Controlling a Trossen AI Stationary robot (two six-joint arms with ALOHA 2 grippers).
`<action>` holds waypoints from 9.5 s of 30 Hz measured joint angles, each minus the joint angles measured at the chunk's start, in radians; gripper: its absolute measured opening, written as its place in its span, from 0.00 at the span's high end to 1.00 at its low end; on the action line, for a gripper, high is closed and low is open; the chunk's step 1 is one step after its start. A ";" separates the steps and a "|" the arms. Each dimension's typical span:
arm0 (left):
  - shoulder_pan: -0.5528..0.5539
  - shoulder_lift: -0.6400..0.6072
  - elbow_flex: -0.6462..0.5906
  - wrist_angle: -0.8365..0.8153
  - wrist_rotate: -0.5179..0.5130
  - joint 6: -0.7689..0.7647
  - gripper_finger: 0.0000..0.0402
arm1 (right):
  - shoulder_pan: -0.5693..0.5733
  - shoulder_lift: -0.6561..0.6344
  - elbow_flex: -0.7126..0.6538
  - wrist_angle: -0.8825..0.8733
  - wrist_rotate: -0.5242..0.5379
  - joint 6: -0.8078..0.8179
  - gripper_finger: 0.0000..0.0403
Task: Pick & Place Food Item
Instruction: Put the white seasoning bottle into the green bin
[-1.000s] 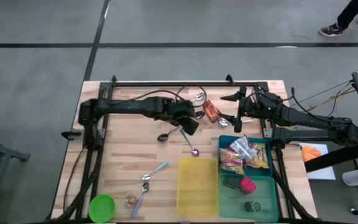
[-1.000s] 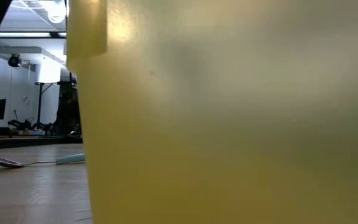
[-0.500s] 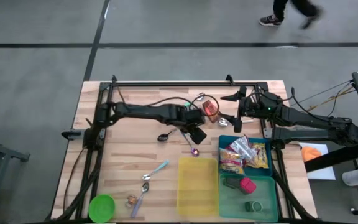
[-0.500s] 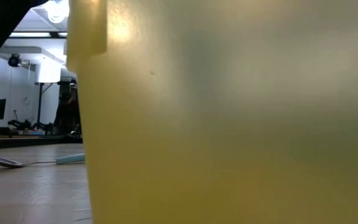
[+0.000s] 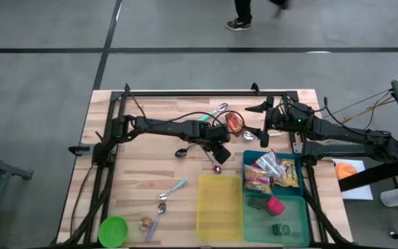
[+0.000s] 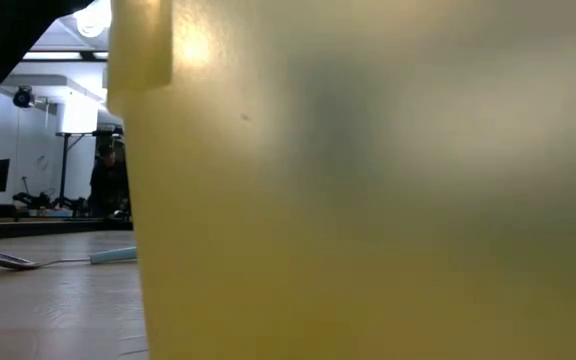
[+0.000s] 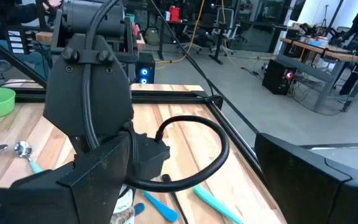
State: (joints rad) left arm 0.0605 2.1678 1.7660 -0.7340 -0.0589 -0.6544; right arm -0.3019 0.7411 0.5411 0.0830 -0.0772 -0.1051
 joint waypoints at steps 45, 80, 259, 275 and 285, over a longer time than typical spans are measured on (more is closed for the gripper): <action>-0.003 0.016 0.001 0.008 0.000 -0.005 0.17 | 0.000 0.000 0.000 0.000 0.000 0.000 0.14; -0.306 -0.618 -0.458 0.252 -0.555 0.174 0.16 | 0.000 0.000 0.000 0.000 0.000 0.000 0.14; -0.314 -1.413 -1.298 0.539 -0.393 0.523 0.17 | 0.291 0.831 0.686 -0.888 0.282 1.044 0.14; -0.315 -1.413 -1.298 0.529 -0.393 0.523 0.17 | 0.320 1.067 0.741 -0.919 0.253 1.270 0.14; -0.314 -1.413 -1.299 0.521 -0.393 0.523 0.17 | 0.316 1.129 0.738 -0.914 0.259 1.303 0.14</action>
State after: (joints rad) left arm -0.2539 0.7548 0.4675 -0.2127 -0.4519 -0.1311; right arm 0.0139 1.8702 1.2789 -0.8314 0.1822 1.1980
